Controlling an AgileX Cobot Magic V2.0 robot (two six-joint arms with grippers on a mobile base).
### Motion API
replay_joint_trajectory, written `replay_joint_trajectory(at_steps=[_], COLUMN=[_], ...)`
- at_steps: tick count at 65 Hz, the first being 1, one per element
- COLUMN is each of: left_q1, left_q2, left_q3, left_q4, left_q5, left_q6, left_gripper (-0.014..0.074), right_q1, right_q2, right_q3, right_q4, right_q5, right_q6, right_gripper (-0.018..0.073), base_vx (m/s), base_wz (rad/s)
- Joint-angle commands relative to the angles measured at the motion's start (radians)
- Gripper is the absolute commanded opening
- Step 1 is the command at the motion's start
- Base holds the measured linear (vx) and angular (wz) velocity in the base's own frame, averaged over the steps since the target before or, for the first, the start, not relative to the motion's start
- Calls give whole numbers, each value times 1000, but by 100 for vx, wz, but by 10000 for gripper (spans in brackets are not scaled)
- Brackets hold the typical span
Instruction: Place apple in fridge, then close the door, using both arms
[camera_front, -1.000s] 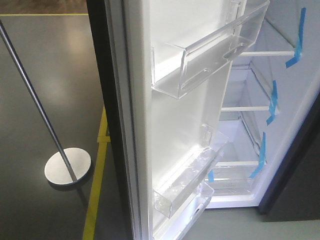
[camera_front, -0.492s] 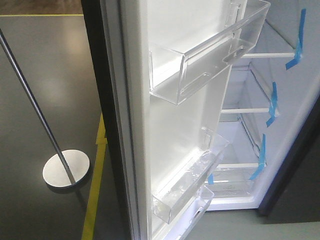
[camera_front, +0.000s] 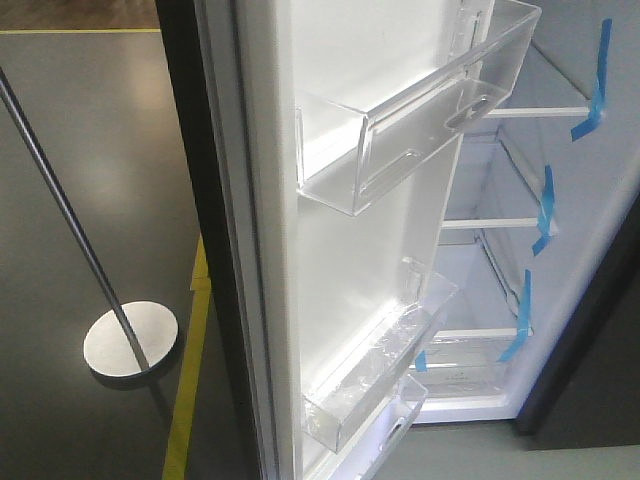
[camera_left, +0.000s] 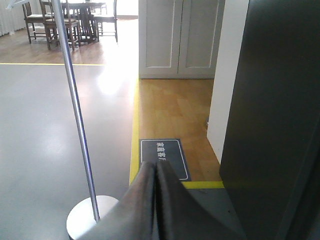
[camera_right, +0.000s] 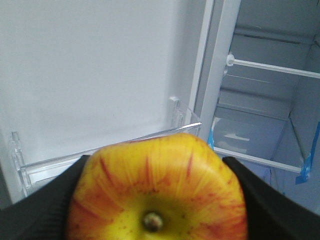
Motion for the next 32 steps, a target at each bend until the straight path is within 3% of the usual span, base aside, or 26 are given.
replay_joint_trajectory(at_steps=[1, 32], left_q1=[-1, -1], left_q2=[-15, -15], left_q3=[-17, -17], left_q4=[0, 0], left_q5=[-75, -75], left_q6=[-9, -9], left_gripper=[-6, -6], right_q1=[-3, -3], right_q2=[2, 2], right_q3=[-25, -25], right_q4=[19, 19], right_q5=[-82, -82], right_q6=[-1, -1], right_gripper=[77, 77], base_vx=[0, 0], base_wz=[0, 0])
